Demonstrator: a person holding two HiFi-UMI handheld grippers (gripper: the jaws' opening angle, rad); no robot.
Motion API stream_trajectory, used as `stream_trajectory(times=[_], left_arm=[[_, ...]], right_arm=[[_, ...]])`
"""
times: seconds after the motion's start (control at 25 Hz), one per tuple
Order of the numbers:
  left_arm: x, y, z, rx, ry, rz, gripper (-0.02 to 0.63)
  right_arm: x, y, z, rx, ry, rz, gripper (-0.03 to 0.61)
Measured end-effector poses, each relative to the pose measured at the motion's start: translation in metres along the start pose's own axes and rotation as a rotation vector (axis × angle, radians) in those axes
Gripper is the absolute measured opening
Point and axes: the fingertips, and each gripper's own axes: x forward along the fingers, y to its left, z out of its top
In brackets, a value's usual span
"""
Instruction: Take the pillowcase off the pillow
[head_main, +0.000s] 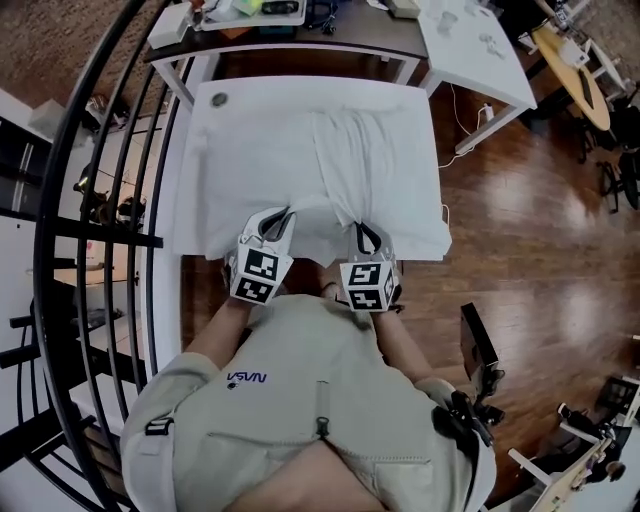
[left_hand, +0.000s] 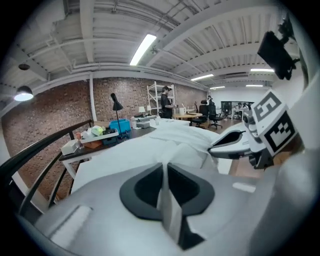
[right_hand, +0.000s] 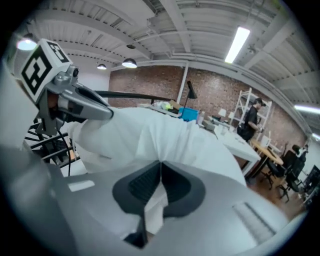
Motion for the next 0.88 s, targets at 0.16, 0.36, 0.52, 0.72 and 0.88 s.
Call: stream_trajectory(times=[0.16, 0.36, 0.52, 0.72, 0.88], left_arm=[[-0.016, 0.027, 0.024, -0.037, -0.064, 0.031, 0.029], [-0.02, 0.037, 0.009, -0.114, -0.069, 0.018, 0.025], [-0.016, 0.026, -0.03, -0.187, -0.017, -0.013, 0.018], [-0.008, 0.013, -0.064, -0.223, 0.032, -0.048, 0.018], [-0.004, 0.01, -0.066, -0.203, 0.042, -0.035, 0.02]], right_arm=[[-0.01, -0.029, 0.015, -0.039, -0.024, -0.102, 0.012], [-0.011, -0.053, -0.012, 0.001, 0.031, -0.138, 0.012], [-0.002, -0.043, -0.051, 0.075, 0.121, -0.107, 0.012], [0.009, -0.032, -0.082, 0.184, 0.191, -0.057, 0.012], [0.008, -0.029, -0.082, 0.195, 0.182, -0.034, 0.014]])
